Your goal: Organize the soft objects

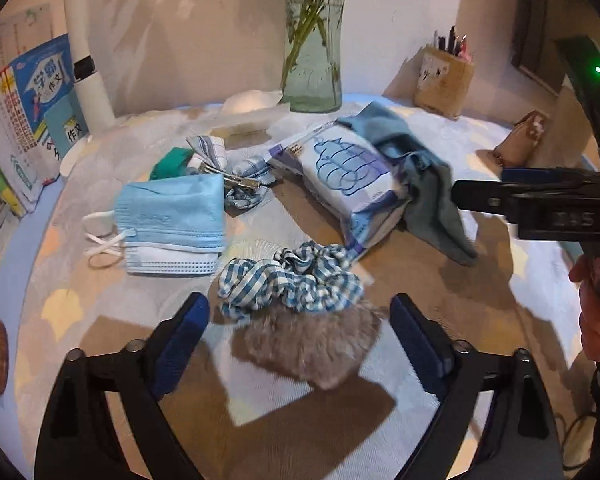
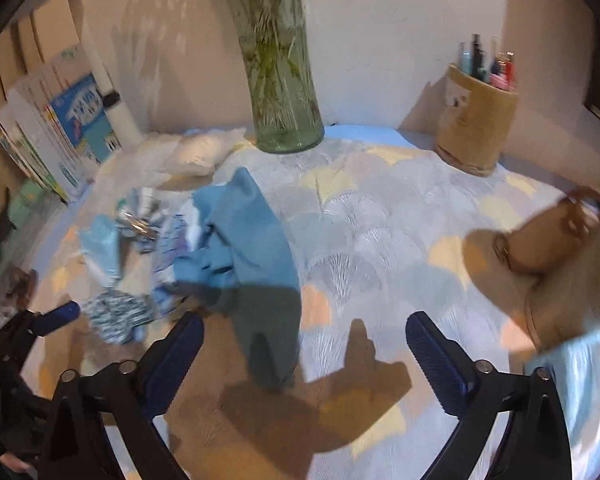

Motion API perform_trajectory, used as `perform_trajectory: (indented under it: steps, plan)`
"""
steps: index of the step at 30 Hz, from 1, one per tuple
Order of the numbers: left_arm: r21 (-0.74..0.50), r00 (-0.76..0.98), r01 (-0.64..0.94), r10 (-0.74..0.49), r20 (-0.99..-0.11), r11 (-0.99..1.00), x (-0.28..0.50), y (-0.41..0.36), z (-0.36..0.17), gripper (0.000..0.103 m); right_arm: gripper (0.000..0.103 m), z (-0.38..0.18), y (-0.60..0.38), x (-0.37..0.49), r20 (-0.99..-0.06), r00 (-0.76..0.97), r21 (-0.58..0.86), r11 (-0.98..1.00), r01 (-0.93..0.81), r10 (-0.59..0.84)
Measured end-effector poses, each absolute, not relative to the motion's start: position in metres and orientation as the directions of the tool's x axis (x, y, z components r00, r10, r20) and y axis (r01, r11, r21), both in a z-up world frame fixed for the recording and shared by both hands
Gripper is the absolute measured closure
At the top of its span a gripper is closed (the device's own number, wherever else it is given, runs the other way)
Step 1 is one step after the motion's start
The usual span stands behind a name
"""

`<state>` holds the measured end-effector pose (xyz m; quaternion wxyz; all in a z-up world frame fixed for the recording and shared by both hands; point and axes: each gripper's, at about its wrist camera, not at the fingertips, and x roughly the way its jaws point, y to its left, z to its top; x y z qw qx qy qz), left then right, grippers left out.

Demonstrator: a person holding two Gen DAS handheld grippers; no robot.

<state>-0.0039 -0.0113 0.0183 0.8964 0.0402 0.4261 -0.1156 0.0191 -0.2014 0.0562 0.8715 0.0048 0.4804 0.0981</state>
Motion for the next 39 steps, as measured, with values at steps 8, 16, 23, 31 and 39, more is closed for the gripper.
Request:
perform_trajectory:
  steps: [8, 16, 23, 31, 39]
  plan:
    - [-0.101, 0.619, 0.249, -0.238, -0.749, 0.963, -0.009, 0.000, 0.014, 0.054, 0.080, 0.025, -0.192, 0.039, -0.844, 0.480, 0.154, 0.965, -0.210, 0.239]
    - [-0.230, 0.636, 0.303, -0.376, -0.674, 0.925, -0.014, 0.015, 0.023, 0.054, 0.087, 0.091, -0.207, -0.027, -0.668, 0.652, 0.255, 0.934, -0.250, 0.357]
    - [-0.217, 0.645, 0.305, -0.368, -0.670, 0.927, -0.016, 0.011, 0.024, 0.054, 0.086, 0.126, -0.216, -0.081, -0.637, 0.696, 0.214, 0.944, -0.253, 0.331]
    - [-0.206, 0.647, 0.305, -0.360, -0.672, 0.930, -0.016, 0.010, 0.024, 0.053, 0.006, 0.077, -0.205, -0.043, -0.759, 0.538, 0.272, 0.929, -0.250, 0.367]
    - [-0.216, 0.642, 0.304, -0.367, -0.673, 0.928, -0.015, 0.013, 0.023, 0.053, 0.035, 0.019, -0.159, -0.008, -0.874, 0.442, 0.096, 0.964, -0.248, 0.201]
